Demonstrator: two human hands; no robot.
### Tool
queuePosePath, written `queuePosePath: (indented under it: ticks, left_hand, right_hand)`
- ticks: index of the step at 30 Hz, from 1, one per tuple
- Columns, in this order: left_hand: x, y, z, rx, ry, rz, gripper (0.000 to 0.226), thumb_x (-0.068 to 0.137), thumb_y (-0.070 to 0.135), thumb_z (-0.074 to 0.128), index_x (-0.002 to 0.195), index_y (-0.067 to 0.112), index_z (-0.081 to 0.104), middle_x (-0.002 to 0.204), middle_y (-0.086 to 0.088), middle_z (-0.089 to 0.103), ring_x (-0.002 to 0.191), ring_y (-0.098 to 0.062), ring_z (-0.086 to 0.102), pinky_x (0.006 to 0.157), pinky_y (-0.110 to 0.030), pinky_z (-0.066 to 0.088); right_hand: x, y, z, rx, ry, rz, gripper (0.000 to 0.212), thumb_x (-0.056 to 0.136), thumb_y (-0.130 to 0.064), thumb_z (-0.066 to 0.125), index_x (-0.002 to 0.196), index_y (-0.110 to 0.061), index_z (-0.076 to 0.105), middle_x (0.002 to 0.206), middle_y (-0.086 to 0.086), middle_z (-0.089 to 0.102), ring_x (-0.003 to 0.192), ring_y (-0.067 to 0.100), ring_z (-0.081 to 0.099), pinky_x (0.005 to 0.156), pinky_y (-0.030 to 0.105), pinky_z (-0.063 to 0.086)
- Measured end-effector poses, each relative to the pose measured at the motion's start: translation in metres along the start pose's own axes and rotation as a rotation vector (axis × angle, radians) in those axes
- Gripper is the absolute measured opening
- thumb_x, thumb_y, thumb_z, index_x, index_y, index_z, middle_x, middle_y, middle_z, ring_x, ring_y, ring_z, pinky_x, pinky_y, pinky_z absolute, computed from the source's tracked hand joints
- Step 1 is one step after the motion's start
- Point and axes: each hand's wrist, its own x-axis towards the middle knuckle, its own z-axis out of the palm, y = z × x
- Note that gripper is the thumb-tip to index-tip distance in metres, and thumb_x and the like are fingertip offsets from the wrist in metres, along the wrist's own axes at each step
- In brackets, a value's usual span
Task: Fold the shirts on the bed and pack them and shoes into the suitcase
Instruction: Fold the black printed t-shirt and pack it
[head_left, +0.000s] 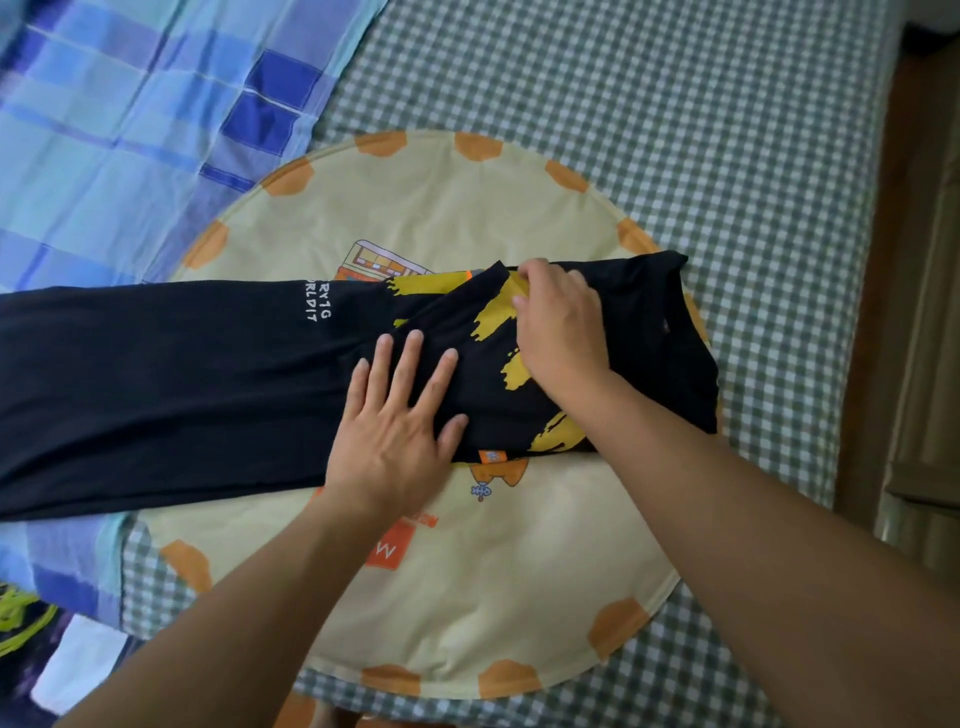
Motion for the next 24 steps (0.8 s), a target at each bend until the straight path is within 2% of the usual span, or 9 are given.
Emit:
queuePosePath:
  ticks: [3,5,7,10,13,16,20,22,24]
  left_hand:
    - [0.005,0.002,0.007,0.018,-0.056,-0.029,0.077,0.094,0.066,0.012,0.162,0.033,-0.003,0.170,-0.009,-0.010,0.155,-0.034,-0.016,0.126,-0.053,-0.003]
    - [0.005,0.004,0.008,0.015,-0.051,-0.026,0.078,0.093,0.069,0.012,0.161,0.034,-0.004,0.169,-0.010,-0.011,0.155,-0.035,-0.015,0.125,-0.054,-0.003]
    - [0.004,0.004,0.009,0.028,-0.073,-0.027,0.079,0.093,0.072,0.011,0.161,0.035,-0.005,0.169,-0.010,-0.012,0.155,-0.035,-0.017,0.125,-0.055,-0.002]
    - [0.010,0.005,0.007,0.031,-0.134,-0.043,0.080,0.089,0.075,0.000,0.157,0.038,-0.019,0.167,-0.008,-0.023,0.152,-0.034,-0.026,0.124,-0.055,-0.007]
    - [0.011,0.005,0.005,0.014,-0.152,-0.044,0.080,0.087,0.076,-0.002,0.153,0.040,-0.026,0.165,-0.007,-0.028,0.150,-0.033,-0.031,0.124,-0.054,-0.010]
    - [0.010,0.005,0.007,-0.006,-0.149,-0.068,0.080,0.087,0.076,0.000,0.153,0.040,-0.026,0.165,-0.006,-0.030,0.149,-0.031,-0.033,0.123,-0.054,-0.012]
    - [0.015,0.006,0.001,-0.023,-0.232,-0.056,0.081,0.089,0.077,0.007,0.152,0.042,-0.029,0.163,-0.003,-0.035,0.148,-0.030,-0.036,0.122,-0.053,-0.016]
    - [0.013,0.000,-0.012,-0.151,-0.247,-0.024,0.081,0.096,0.069,0.032,0.158,0.042,-0.012,0.166,-0.002,-0.027,0.151,-0.028,-0.030,0.124,-0.049,-0.013]
    - [0.003,-0.012,-0.036,-0.491,-0.082,-0.051,0.069,0.099,0.045,0.054,0.159,0.037,0.021,0.171,0.001,-0.002,0.156,-0.019,-0.009,0.127,-0.040,0.000]
  right_hand:
    - [-0.032,0.004,-0.010,-0.104,0.116,-0.227,0.046,0.103,-0.033,0.050,0.145,-0.015,0.047,0.144,0.011,0.048,0.132,0.033,0.043,0.107,0.047,0.038]
    - [-0.059,0.017,-0.010,-0.264,-0.084,-0.433,0.057,0.106,-0.048,0.035,0.157,-0.021,0.033,0.164,0.010,0.026,0.151,0.036,0.018,0.122,0.051,0.018]
    - [-0.068,0.047,-0.005,-0.394,-0.235,-0.357,0.064,0.105,-0.059,0.024,0.161,-0.028,0.021,0.169,0.005,0.010,0.155,0.036,0.001,0.124,0.055,0.007]
    - [-0.065,0.086,-0.012,-0.412,-0.221,-0.082,0.069,0.103,-0.064,0.021,0.162,-0.029,0.011,0.170,0.008,0.003,0.155,0.039,-0.003,0.124,0.058,0.004]
    - [-0.064,0.097,-0.030,-0.265,-0.148,0.181,0.082,0.099,-0.063,0.037,0.162,-0.019,0.009,0.168,0.014,0.006,0.153,0.039,0.009,0.123,0.054,0.014]
    - [-0.057,0.099,-0.039,-0.144,-0.116,0.425,0.094,0.091,-0.066,0.054,0.157,-0.009,0.019,0.156,0.015,0.032,0.141,0.034,0.031,0.115,0.047,0.030]
    - [-0.042,0.090,-0.049,0.057,-0.179,0.681,0.070,0.086,-0.054,0.071,0.135,-0.010,0.050,0.127,0.008,0.057,0.111,0.027,0.056,0.085,0.039,0.048]
    - [-0.036,0.083,-0.062,0.432,-0.243,0.810,0.046,0.088,-0.035,0.075,0.126,-0.015,0.059,0.117,0.003,0.067,0.094,0.020,0.062,0.073,0.033,0.050]
    - [-0.031,0.069,-0.084,0.756,-0.276,0.852,0.028,0.088,-0.018,0.075,0.116,-0.019,0.068,0.111,0.003,0.073,0.094,0.020,0.070,0.080,0.038,0.058]
